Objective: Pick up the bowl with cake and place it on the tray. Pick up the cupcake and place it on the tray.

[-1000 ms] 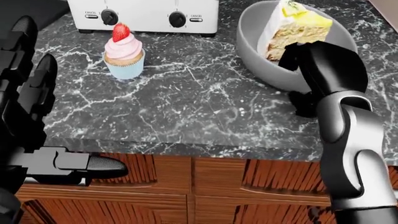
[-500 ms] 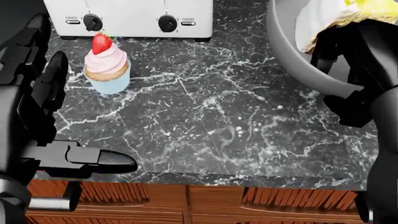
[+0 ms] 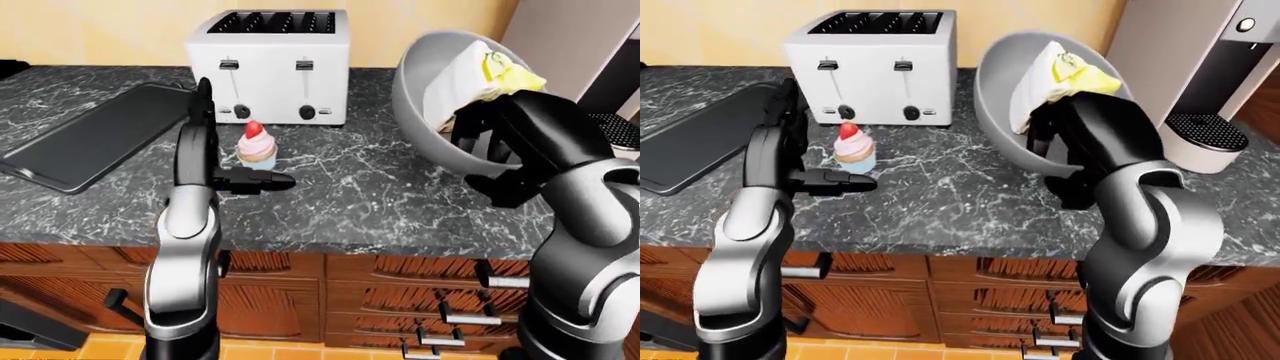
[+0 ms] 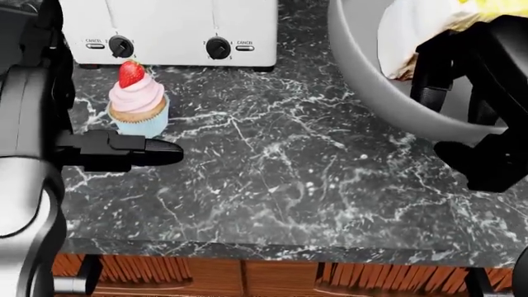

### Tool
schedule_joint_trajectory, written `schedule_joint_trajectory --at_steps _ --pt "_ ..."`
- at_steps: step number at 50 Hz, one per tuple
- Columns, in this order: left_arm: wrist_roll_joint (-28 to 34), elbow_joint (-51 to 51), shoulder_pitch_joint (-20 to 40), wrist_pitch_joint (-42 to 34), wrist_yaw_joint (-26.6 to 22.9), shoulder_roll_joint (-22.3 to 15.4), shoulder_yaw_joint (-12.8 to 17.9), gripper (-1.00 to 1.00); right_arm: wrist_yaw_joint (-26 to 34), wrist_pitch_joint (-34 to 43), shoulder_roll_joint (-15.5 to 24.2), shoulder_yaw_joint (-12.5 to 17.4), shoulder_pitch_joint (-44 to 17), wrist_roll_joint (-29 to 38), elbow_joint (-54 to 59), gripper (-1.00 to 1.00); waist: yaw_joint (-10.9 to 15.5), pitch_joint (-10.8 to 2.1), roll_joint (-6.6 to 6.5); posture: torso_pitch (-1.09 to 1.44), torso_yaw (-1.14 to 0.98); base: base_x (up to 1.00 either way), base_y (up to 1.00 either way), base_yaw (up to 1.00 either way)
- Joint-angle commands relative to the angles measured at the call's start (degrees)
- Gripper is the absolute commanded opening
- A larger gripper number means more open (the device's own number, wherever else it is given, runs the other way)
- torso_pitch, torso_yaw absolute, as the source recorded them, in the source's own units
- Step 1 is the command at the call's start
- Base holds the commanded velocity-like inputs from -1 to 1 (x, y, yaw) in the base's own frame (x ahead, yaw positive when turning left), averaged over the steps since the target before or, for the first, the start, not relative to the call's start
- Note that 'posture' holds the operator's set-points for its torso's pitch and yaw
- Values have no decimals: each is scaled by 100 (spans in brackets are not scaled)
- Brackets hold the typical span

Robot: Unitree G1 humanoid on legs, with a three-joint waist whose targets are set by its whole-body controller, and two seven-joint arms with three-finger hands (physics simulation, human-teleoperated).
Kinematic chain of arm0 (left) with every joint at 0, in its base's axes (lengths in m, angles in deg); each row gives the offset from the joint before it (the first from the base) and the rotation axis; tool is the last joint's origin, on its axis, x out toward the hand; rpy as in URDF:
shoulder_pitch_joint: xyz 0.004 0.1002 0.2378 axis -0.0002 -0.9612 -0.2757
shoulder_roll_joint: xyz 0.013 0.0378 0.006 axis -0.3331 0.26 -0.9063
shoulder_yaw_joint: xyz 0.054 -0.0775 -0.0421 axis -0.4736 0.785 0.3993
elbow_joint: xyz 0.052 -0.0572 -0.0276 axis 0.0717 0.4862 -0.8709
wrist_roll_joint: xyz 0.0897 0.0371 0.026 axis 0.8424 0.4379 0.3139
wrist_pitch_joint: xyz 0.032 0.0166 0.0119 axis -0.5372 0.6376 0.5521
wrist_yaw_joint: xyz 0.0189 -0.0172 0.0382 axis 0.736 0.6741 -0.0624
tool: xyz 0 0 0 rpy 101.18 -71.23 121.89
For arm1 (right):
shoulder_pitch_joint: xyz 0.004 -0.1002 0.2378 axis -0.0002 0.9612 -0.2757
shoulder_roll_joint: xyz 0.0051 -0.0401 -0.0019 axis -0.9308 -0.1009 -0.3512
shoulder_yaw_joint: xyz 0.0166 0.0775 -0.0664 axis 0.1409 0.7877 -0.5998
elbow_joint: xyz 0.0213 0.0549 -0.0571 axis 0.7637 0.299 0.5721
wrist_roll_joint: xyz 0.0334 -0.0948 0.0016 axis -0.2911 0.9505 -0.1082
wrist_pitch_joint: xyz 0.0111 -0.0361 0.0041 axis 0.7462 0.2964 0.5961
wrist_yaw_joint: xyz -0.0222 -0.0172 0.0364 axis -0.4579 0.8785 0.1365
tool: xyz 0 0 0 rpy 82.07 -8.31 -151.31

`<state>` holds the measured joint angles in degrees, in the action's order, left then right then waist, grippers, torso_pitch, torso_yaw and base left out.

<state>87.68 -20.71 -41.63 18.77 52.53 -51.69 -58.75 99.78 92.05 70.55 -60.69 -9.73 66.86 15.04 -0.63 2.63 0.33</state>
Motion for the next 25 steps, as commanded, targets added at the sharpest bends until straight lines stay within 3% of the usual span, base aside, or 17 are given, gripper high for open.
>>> schedule_joint_trajectory --at_steps 1,10,25 --pt "105 47 231 361 76 -33 66 100 -117 -49 46 62 -152 46 -145 -100 1 -135 18 0 0 0 0 0" --pt "348 1208 595 976 336 -82 84 100 -223 -104 30 65 -126 39 -68 -100 -12 -154 10 0 0 0 0 0" --pt "241 2878 1347 1616 497 -101 26 100 -165 -125 20 50 -164 100 -72 -100 4 -197 -5 0 0 0 0 0"
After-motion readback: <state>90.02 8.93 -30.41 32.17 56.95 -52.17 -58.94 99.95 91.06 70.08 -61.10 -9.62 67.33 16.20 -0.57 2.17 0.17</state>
